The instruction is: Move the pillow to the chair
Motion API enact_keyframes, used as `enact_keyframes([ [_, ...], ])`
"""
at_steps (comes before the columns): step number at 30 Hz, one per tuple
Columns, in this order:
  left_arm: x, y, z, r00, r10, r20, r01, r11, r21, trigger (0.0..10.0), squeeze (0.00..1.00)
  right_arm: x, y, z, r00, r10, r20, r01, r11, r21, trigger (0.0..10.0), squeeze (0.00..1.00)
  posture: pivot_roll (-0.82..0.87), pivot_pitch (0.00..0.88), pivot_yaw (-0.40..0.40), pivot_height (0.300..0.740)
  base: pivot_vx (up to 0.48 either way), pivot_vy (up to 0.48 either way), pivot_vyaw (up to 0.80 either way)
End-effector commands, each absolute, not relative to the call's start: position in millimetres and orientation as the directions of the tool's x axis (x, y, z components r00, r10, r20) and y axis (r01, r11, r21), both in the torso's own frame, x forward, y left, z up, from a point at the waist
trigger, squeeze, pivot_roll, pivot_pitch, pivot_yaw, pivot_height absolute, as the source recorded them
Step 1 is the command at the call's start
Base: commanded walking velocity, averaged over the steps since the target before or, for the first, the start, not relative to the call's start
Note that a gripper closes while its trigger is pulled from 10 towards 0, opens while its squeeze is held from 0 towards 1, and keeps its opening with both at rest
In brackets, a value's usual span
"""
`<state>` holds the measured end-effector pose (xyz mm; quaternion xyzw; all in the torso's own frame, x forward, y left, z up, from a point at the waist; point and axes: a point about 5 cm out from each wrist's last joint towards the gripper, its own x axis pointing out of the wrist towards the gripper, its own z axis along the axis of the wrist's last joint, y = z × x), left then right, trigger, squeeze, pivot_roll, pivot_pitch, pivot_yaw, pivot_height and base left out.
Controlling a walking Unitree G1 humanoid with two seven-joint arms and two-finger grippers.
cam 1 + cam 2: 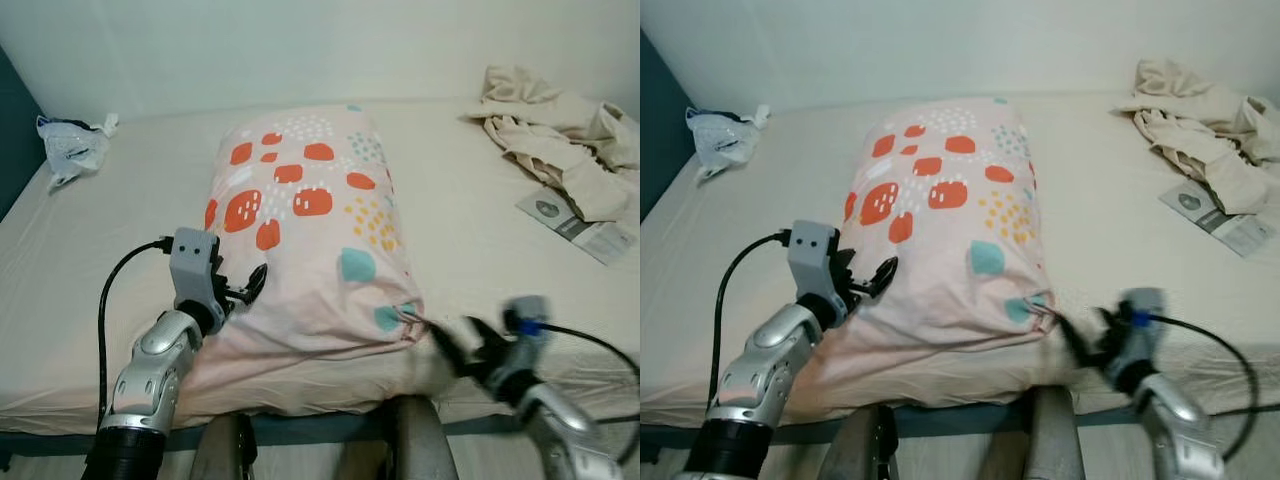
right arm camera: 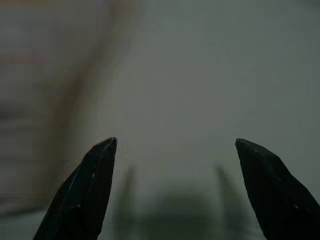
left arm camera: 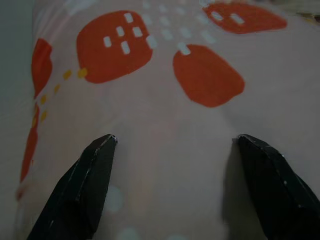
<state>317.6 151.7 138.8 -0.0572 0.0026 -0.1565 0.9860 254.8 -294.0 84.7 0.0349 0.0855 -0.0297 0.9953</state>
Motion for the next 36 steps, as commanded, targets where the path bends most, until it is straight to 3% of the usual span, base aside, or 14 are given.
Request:
enact_keyframes([
  [1,322,144,144,0.947,-0.320,0.023,0.318,0.930,-0.181,10.0,0.00,245,-322,77,0.943,-0.267,-0.197,0.274,0.962,0.012,10.0,0.00,0.03,0.149,0.032,0.581,0.000,0.000,0.00],
  [6,320,98,161,0.868,-0.489,0.085,0.487,0.806,-0.337,10.0,0.00,248,-334,76,0.905,-0.364,-0.219,0.366,0.930,-0.032,10.0,0.00,0.03,0.149,0.031,0.581,0.000,0.000,0.00],
  [8,307,60,166,0.742,-0.661,0.112,0.652,0.673,-0.349,10.0,0.00,256,-332,78,0.908,-0.358,-0.219,0.366,0.931,-0.006,10.0,0.00,0.03,0.149,0.032,0.581,0.000,0.000,0.00],
  [10,294,37,164,0.623,-0.775,0.105,0.765,0.575,-0.290,10.0,0.00,264,-330,79,0.911,-0.349,-0.219,0.358,0.934,0.004,10.0,0.00,0.03,0.149,0.032,0.581,0.000,0.000,0.00],
  [13,282,21,151,0.515,-0.857,0.022,0.847,0.504,-0.171,10.0,0.00,274,-326,82,0.917,-0.336,-0.214,0.347,0.938,0.015,10.0,0.00,0.03,0.153,0.034,0.581,0.000,0.000,0.00],
  [16,277,13,138,0.486,-0.872,-0.051,0.869,0.489,-0.080,10.0,0.00,283,-322,83,0.919,-0.335,-0.207,0.346,0.938,0.016,10.0,0.00,0.03,0.154,0.032,0.581,0.000,0.000,0.00],
  [17,280,12,133,0.516,-0.853,-0.078,0.854,0.519,-0.035,8.3,0.00,287,-321,84,0.920,-0.334,-0.204,0.344,0.939,0.017,10.0,0.00,0.04,0.155,0.031,0.581,0.000,0.000,0.00],
  [18,286,14,127,0.568,-0.816,-0.108,0.821,0.570,0.006,0.0,0.00,291,-319,84,0.920,-0.337,-0.199,0.347,0.938,0.015,10.0,0.00,0.04,0.156,0.030,0.581,0.000,0.000,0.00],
  [23,307,29,113,0.747,-0.637,-0.192,0.665,0.718,0.207,0.0,0.00,302,-312,88,0.929,-0.326,-0.178,0.334,0.942,0.018,10.0,0.00,0.04,0.159,0.021,0.581,0.000,0.000,0.00],
  [31,315,34,128,0.818,-0.569,-0.090,0.564,0.758,0.328,0.4,0.00,302,-310,85,0.930,-0.323,-0.173,0.332,0.943,0.025,10.0,0.00,0.04,0.159,0.021,0.581,0.000,0.000,0.00],
  [33,316,36,128,0.826,-0.560,-0.065,0.537,0.745,0.396,9.4,0.00,302,-310,83,0.930,-0.324,-0.172,0.333,0.943,0.023,10.0,0.00,0.04,0.159,0.021,0.581,0.000,0.000,0.00],
  [34,316,37,126,0.819,-0.569,-0.072,0.539,0.721,0.436,4.7,0.00,301,-310,82,0.930,-0.325,-0.173,0.333,0.943,0.022,10.0,0.00,0.04,0.159,0.021,0.581,0.000,0.000,0.00],
  [35,314,39,121,0.810,-0.580,-0.088,0.545,0.687,0.481,1.3,0.00,301,-310,81,0.929,-0.326,-0.174,0.335,0.942,0.021,10.0,0.00,0.04,0.158,0.026,0.581,0.000,0.000,0.00],
  [36,314,39,121,0.810,-0.580,-0.088,0.545,0.687,0.481,1.3,0.00,301,-310,81,0.929,-0.326,-0.174,0.335,0.942,0.021,10.0,0.00,0.04,0.158,0.026,0.581,0.000,0.000,0.00],
])
